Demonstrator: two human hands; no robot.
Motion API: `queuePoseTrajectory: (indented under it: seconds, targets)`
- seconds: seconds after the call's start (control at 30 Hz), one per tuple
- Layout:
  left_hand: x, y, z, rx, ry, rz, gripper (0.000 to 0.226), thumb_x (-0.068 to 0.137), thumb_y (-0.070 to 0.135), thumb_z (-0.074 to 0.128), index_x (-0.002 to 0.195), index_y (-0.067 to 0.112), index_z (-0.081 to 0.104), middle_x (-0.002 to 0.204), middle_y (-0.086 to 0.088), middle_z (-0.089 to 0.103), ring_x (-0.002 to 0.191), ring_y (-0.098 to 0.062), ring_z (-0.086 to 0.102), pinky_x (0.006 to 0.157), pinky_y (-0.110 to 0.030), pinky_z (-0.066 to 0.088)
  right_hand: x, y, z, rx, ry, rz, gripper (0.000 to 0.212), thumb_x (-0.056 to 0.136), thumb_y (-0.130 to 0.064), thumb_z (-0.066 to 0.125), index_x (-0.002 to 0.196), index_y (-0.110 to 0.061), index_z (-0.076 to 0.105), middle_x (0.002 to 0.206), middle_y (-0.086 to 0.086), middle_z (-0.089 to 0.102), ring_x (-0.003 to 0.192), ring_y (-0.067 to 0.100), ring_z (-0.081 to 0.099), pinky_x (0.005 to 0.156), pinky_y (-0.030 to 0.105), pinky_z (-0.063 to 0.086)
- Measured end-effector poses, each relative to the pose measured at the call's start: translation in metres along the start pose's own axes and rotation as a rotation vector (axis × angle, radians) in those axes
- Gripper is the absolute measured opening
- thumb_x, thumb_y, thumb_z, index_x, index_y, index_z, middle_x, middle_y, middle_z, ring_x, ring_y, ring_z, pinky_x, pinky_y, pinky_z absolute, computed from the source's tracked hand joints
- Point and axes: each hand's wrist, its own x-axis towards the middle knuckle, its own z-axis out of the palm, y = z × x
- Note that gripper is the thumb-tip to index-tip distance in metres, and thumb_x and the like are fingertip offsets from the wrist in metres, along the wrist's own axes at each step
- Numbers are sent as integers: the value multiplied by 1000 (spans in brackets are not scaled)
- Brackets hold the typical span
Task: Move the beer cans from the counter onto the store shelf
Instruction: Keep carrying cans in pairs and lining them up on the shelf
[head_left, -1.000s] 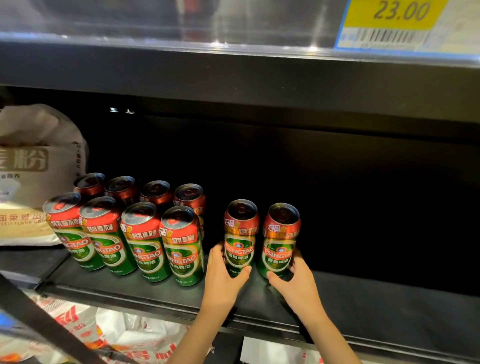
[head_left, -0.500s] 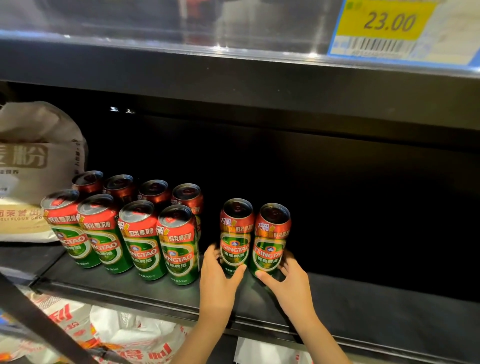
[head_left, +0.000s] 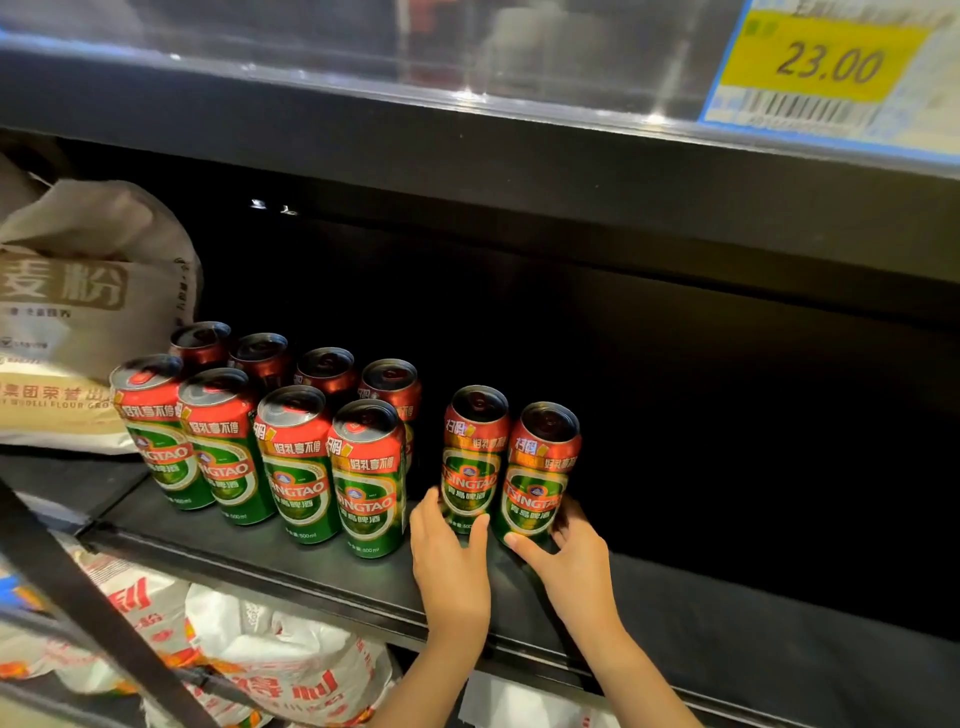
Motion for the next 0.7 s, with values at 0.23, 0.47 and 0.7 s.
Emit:
queuePoseTrajectory:
  seconds: [0.23,0.47,0.7]
  targets:
    - [11,-2,2,107,-1,48,41,88,23,63,124,8,48,124,-6,49,114,-20,49,90,-26,42,7,3,7,-53,5,7,38,72,-25,81,103,-17,60,89,-14,63,80,-6,60,65,7,46]
    - [20,-7,7,207,4,53,27,91,24,57,107,3,50,114,-9,47,108,-26,50,87,-40,48,18,7,15,-187,40,10,47,71,-37,80,102,-6,63,82,-7,64,69,-2,58,56,6,41]
    - [20,-4,13,238,43,41,24,91,21,56,104,2,48,112,-11,47,107,-28,50,89,-42,48,25,12,20,-243,65,-6,59,70,-46,77,111,-7,58,93,5,69,85,15,65,59,6,36]
